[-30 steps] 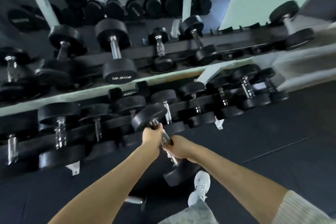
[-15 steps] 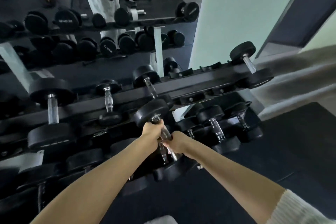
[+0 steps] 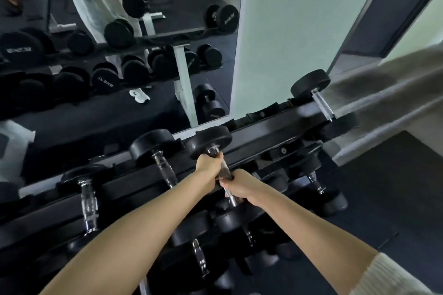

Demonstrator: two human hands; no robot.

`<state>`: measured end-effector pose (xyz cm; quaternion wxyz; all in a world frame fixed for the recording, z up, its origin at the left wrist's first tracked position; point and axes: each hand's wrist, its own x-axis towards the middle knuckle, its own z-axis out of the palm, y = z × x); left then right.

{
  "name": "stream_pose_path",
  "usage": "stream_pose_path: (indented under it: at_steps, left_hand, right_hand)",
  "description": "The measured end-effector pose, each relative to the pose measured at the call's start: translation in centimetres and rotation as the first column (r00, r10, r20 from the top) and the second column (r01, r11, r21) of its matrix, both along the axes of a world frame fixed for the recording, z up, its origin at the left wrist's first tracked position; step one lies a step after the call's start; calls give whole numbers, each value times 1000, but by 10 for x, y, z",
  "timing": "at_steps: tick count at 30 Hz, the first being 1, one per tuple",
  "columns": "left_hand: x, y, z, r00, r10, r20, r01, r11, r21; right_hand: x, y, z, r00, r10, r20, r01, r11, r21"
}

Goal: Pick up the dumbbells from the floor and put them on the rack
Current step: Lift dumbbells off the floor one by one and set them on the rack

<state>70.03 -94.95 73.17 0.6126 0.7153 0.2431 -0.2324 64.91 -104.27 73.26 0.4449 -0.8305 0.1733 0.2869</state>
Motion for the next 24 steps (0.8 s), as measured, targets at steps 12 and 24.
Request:
stream_pose_path:
  at_steps: [12,24]
  left_hand:
    - [124,-70,-42,992,-124,-37,129,976,176]
    - [150,-71,-76,982,-133,-137,157,972,175]
  right_hand:
    - [117,-53,-70,987,-151,-58,157,979,132]
    - [149,-63,-105,987,-54,-153,76,987,142]
